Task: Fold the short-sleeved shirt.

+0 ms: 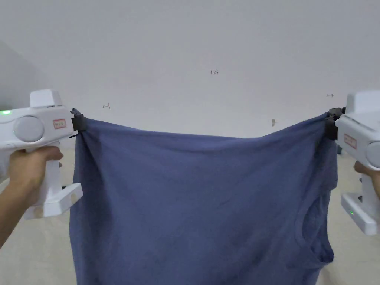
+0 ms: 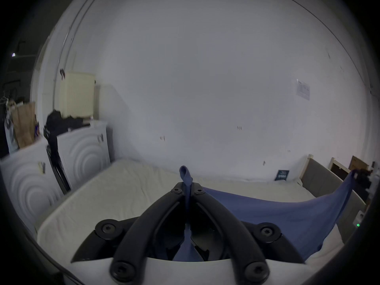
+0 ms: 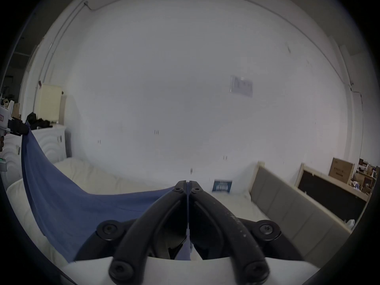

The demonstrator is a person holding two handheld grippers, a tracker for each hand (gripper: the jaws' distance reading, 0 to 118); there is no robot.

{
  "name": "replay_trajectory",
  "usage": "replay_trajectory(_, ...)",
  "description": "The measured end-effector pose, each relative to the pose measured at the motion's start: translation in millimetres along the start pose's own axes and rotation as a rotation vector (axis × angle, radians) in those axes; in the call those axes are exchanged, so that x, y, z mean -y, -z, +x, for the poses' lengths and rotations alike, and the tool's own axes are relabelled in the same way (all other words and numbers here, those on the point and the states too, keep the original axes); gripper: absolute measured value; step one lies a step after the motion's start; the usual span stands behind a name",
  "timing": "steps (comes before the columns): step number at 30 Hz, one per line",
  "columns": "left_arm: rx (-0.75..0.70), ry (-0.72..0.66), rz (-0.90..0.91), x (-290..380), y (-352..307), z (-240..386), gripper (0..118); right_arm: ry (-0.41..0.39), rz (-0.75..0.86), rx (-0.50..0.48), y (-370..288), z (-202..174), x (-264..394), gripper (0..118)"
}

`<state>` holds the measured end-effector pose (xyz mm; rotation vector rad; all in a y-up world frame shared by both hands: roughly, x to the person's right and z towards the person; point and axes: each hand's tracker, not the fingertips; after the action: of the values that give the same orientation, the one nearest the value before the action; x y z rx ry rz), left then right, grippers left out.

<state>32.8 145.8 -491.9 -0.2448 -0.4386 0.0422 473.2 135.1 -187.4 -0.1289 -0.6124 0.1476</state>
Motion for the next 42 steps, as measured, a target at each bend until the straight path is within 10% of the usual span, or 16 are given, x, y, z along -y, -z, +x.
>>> replay_trajectory(16,-0.044,-0.01,0.182,-84.9,31.9,6.8,4,0.128,0.202,-0.039,56.2,19.3,-88.9,2)
replay_trajectory(32,-0.063,0.057,-0.118,112.9,135.7,4.9,4,0.21,-0.123,-0.111,134.7,-6.1,119.7,2)
replay_trajectory(42,-0.043,0.08,-0.324,244.4,88.2,-19.0,4,0.268,-0.295,-0.161,62.1,-27.4,228.9,2)
